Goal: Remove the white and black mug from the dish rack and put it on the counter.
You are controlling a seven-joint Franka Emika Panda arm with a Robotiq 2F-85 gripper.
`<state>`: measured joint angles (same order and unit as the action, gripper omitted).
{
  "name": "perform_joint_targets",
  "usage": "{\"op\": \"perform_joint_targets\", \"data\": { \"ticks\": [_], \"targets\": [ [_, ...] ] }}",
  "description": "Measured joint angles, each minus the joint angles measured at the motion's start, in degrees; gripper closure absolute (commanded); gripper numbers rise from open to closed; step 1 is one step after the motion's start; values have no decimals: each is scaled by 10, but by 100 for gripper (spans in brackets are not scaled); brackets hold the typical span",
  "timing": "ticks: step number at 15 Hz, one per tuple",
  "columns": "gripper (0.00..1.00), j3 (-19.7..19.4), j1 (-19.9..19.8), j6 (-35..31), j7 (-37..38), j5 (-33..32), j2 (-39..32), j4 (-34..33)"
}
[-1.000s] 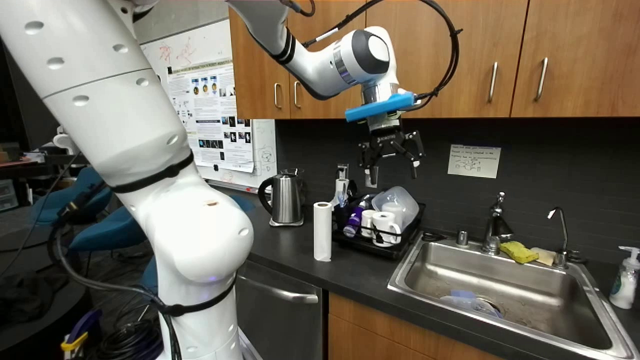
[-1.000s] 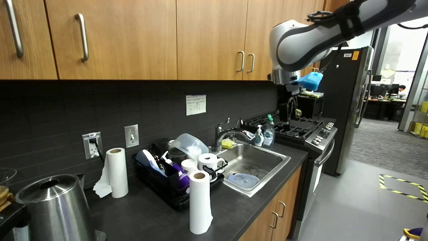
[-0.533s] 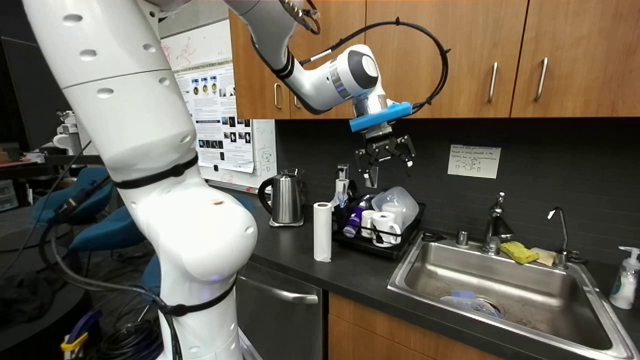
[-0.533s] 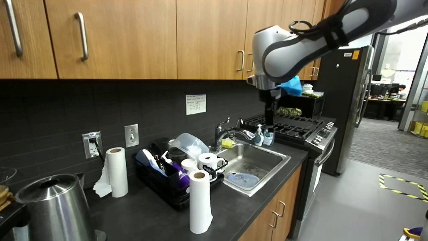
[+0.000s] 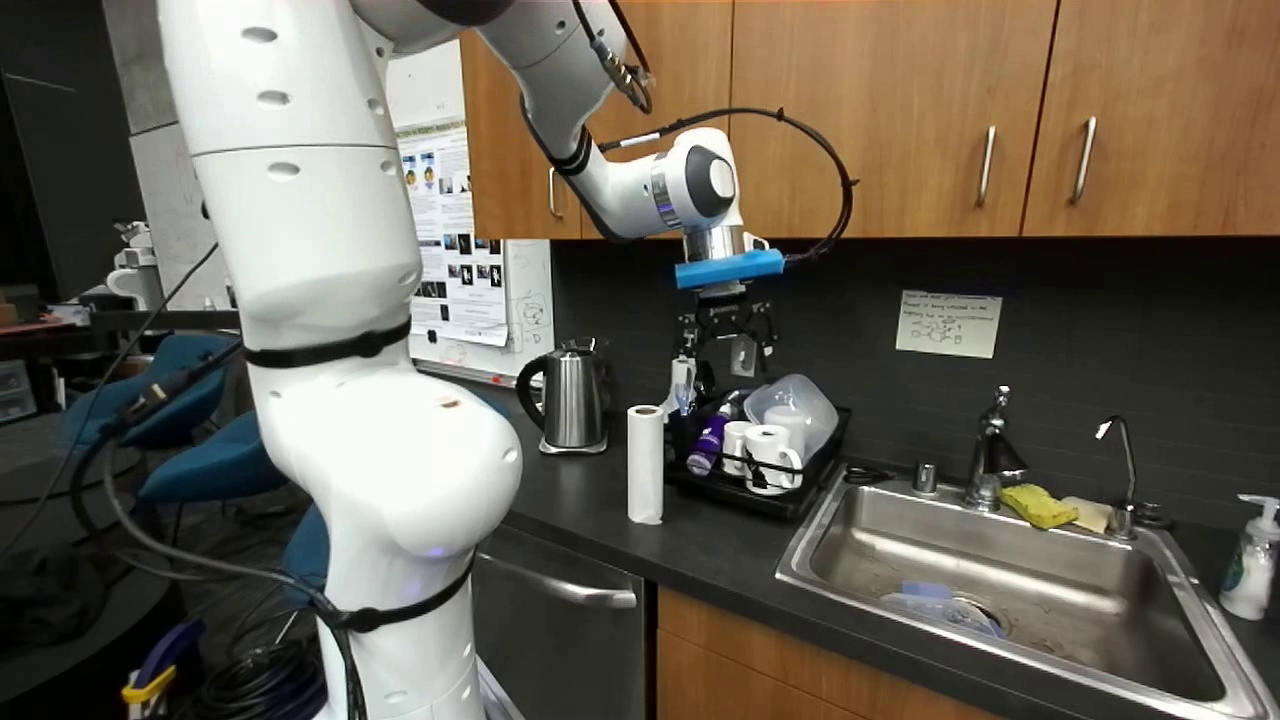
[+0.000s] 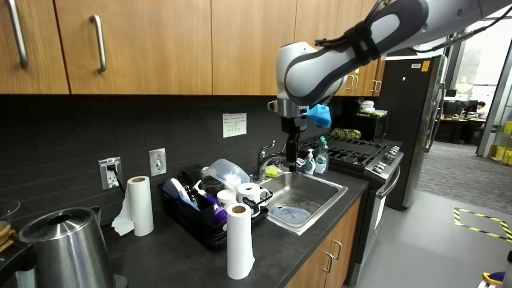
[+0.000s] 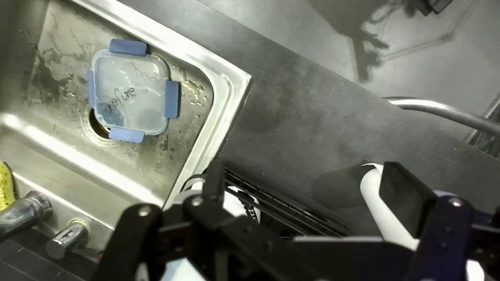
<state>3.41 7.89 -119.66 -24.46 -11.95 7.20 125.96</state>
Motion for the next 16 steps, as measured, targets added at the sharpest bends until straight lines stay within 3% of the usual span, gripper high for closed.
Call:
{"op": "perform_joint_targets", "data": {
  "ticks": [8,16],
  "targets": [
    [0,0,-13,-74,2,-13,-120,-57],
    [0,0,-16,-92,4,-64,-209,-135]
  ]
}}
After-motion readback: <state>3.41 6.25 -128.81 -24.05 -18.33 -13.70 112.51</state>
